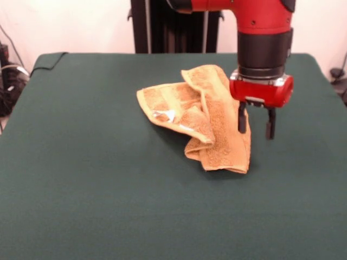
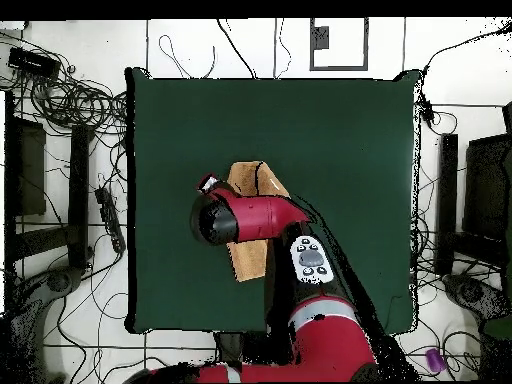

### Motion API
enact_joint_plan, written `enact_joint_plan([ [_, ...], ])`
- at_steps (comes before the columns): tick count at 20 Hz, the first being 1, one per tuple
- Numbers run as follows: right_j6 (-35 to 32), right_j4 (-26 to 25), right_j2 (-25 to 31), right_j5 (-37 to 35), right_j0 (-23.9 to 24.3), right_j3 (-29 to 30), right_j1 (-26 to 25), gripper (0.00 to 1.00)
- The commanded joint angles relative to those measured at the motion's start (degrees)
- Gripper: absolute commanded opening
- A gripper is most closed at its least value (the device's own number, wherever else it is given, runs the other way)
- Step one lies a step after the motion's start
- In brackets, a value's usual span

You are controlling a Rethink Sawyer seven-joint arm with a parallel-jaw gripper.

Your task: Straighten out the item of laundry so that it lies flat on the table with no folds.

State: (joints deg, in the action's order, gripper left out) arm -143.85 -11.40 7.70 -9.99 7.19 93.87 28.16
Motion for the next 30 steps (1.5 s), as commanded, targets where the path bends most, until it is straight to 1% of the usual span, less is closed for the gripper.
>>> enact_joint_plan([
  [1,9.42,-3.38,9.75,-9.37,2.19,-0.3,-0.46,1.0],
  [5,7.72,-3.5,11.58,-10.24,3.24,3.84,2.86,1.0],
  [15,4.06,-2.48,12.74,-11.14,2.91,9.68,7.99,1.0],
  [21,3.68,-2.73,14.04,-9.66,4.18,13.28,9.56,1.0],
  [30,3.92,-4.89,13.22,-6.97,4.37,14.31,8.77,1.0],
])
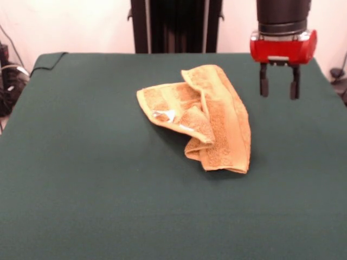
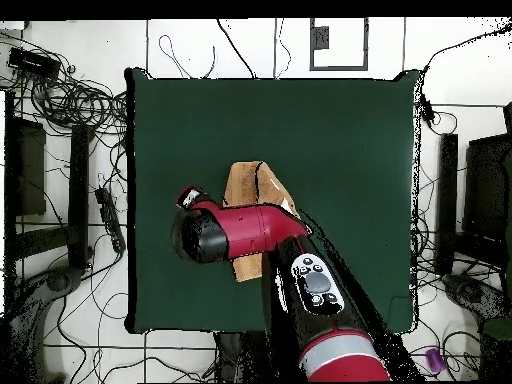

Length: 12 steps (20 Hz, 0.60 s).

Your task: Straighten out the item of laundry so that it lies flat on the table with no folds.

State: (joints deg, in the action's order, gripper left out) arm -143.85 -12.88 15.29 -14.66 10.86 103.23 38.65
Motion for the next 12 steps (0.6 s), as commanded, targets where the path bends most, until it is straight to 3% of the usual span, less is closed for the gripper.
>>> enact_joint_plan([
  [1,4.04,-3.51,5.73,-2.16,0.89,5.22,-1.7,1.0],
  [12,4.76,-7.32,7.52,-1.0,4.67,8.63,-1.13,1.0],
])
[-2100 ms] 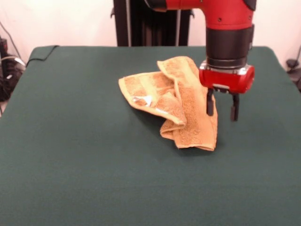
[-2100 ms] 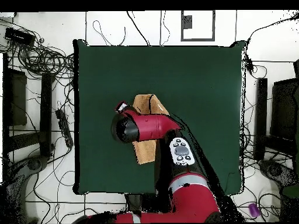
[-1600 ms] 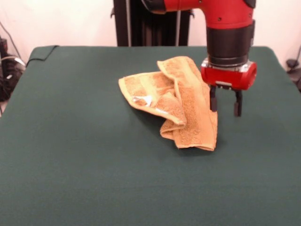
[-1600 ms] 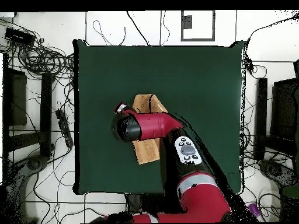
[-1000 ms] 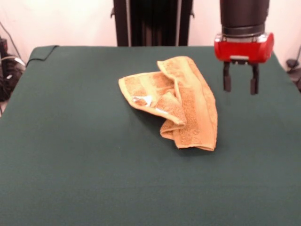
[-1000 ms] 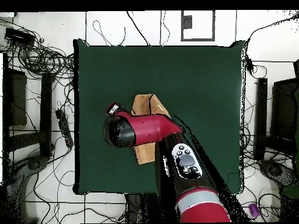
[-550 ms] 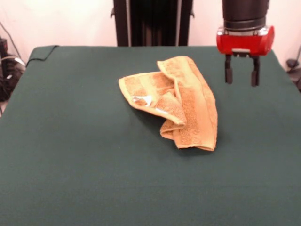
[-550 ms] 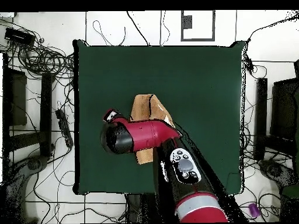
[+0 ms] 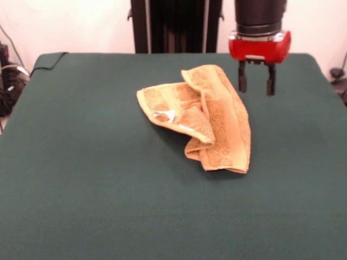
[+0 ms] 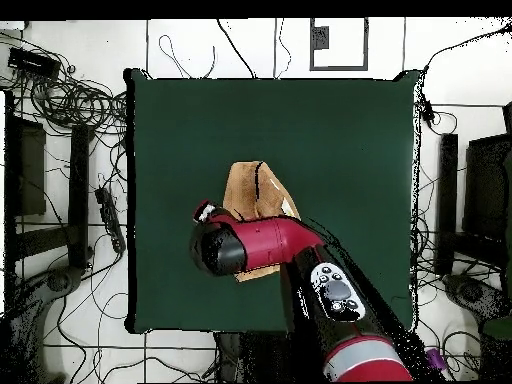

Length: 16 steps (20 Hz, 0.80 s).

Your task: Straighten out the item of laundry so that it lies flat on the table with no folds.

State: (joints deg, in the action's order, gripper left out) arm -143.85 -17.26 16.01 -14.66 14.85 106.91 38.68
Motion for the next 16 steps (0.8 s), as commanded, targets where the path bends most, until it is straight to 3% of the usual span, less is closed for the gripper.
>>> enact_joint_plan([
  [1,4.59,-3.21,6.82,-0.89,0.83,5.15,-1.13,1.0],
  [16,3.22,-5.55,7.33,-0.97,3.48,7.53,1.15,1.0],
])
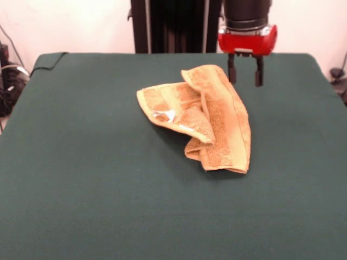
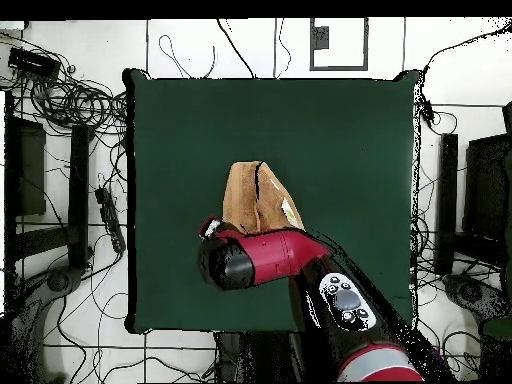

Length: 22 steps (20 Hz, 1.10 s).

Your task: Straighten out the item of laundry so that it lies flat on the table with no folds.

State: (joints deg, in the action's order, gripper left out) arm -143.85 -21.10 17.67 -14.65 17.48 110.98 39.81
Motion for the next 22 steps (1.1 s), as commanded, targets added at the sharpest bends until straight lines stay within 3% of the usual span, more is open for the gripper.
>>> enact_joint_plan([
  [1,3.15,-1.79,5.59,-1.01,1.04,3.66,0.28,1.0],
  [22,5.76,-4.56,5.92,-2.02,5.69,8.01,4.51,1.0],
])
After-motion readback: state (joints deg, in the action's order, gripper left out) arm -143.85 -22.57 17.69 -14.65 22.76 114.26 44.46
